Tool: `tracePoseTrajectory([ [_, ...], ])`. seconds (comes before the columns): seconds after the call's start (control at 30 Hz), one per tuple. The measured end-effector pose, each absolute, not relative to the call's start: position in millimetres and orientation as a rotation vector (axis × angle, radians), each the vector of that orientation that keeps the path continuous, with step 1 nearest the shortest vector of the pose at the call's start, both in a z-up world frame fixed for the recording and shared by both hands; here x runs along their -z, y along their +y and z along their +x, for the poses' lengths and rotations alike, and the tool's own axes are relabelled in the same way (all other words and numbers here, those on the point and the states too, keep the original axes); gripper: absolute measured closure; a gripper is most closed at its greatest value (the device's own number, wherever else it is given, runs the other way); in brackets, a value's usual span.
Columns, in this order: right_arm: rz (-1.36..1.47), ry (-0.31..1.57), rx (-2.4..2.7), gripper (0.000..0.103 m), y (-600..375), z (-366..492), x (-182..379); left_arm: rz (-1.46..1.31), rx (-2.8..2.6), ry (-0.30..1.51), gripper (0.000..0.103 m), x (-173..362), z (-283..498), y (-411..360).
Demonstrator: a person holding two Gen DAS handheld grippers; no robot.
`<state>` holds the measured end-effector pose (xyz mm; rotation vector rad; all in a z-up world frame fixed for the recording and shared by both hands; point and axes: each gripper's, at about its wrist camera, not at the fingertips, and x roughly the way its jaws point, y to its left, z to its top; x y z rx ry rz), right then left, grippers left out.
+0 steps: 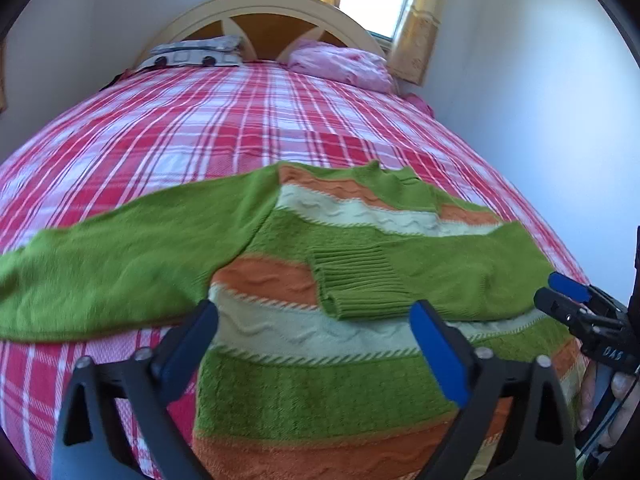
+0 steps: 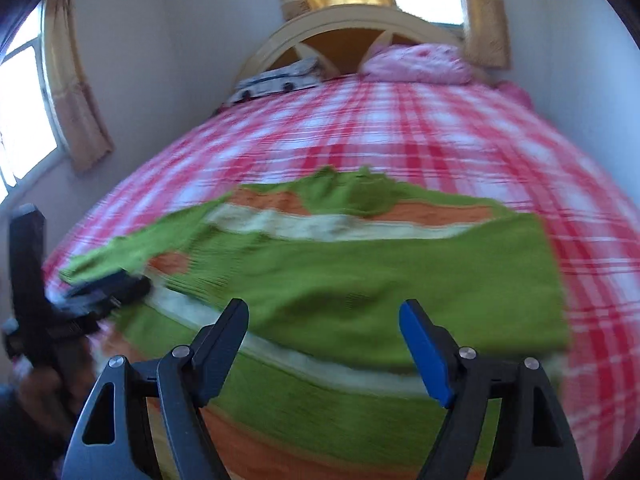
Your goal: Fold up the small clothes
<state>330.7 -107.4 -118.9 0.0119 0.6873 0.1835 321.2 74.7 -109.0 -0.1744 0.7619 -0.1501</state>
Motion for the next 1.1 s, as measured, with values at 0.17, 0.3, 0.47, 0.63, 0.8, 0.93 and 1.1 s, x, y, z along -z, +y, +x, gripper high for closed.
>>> tracePoseTrajectory([
  [0.17,-0.025,0.686,-0.148,0.024,-121,319,137,-0.1,0.197,0.869,0.026,114,346,49],
  [0.3,-0.05,0.65,-0.155,0.024,-118,314,136,-0.138,0.219,0.957,0.044,134,362,45],
  [0.47,-0.076,0.626,-0.151,0.022,-113,308,137,-0.199,0.248,0.898,0.091,123,358,50],
  [0.63,-0.072,0.615,-0.148,0.022,-112,308,135,-0.191,0.259,0.797,0.091,98,347,53],
  [0.8,-0.107,0.593,-0.146,0.021,-105,302,134,-0.226,0.216,0.741,0.092,85,350,76],
  [0.93,-0.142,0.606,-0.158,0.021,-97,304,136,-0.236,0.178,0.763,0.092,97,354,87],
  [1.1,-0.122,0.653,-0.157,0.02,-101,313,142,-0.257,0.132,0.774,0.092,114,353,97],
])
